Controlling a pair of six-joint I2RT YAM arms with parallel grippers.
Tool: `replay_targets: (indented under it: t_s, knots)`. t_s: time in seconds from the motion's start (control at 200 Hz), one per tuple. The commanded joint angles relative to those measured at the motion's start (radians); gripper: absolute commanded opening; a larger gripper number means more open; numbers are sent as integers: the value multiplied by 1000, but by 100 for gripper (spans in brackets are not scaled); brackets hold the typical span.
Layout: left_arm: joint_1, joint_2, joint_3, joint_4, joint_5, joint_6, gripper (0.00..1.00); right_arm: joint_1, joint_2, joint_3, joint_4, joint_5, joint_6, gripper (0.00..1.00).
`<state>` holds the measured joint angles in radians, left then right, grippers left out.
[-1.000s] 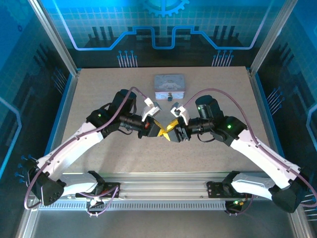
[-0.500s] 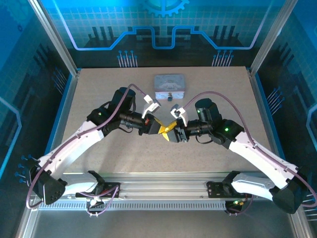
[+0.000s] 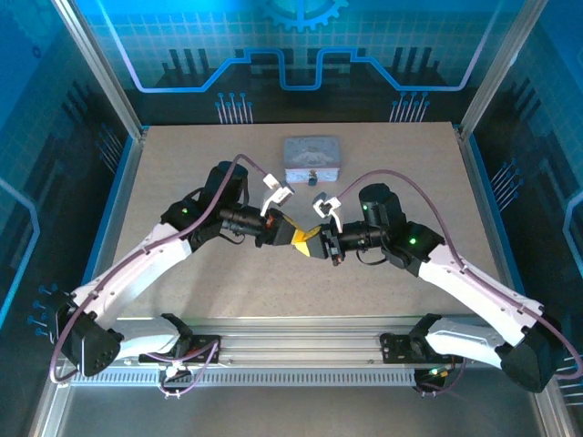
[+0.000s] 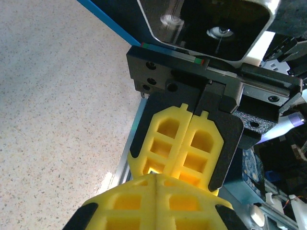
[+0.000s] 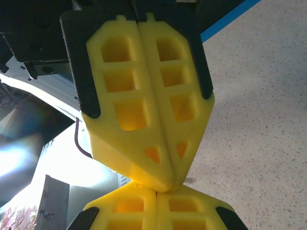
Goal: Unlock a padlock with a key
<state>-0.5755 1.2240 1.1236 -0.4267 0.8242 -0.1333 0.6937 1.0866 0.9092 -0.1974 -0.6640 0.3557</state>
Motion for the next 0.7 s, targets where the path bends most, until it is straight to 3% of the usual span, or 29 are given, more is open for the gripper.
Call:
replay_targets:
  t_s: [0.0, 0.03, 0.08, 0.175, 0.2, 0.42, 0.61, 0.695]
  knots:
    - [1, -38, -31, 93, 8, -51, 0, 8, -8, -24, 101, 3, 46, 0]
    - [4, -45, -39, 107, 2, -64, 6, 7, -14, -24, 111, 10, 54, 0]
    - [10, -60, -54, 131, -8, -86, 34, 8, -22, -53, 131, 22, 65, 0]
    - [25, -96, -87, 186, -39, -140, 64, 9, -39, -78, 162, 45, 87, 0]
    - [31, -109, -101, 205, -50, -159, 67, 8, -43, -83, 170, 51, 91, 0]
    - [91, -231, -287, 501, -80, -374, 66, 8, -80, -121, 226, 101, 130, 0]
    - [89, -216, -369, 660, -49, -491, 54, 9, -80, -131, 255, 103, 146, 0]
    - [88, -203, -389, 729, -34, -529, 45, 9, -77, -128, 256, 103, 146, 0]
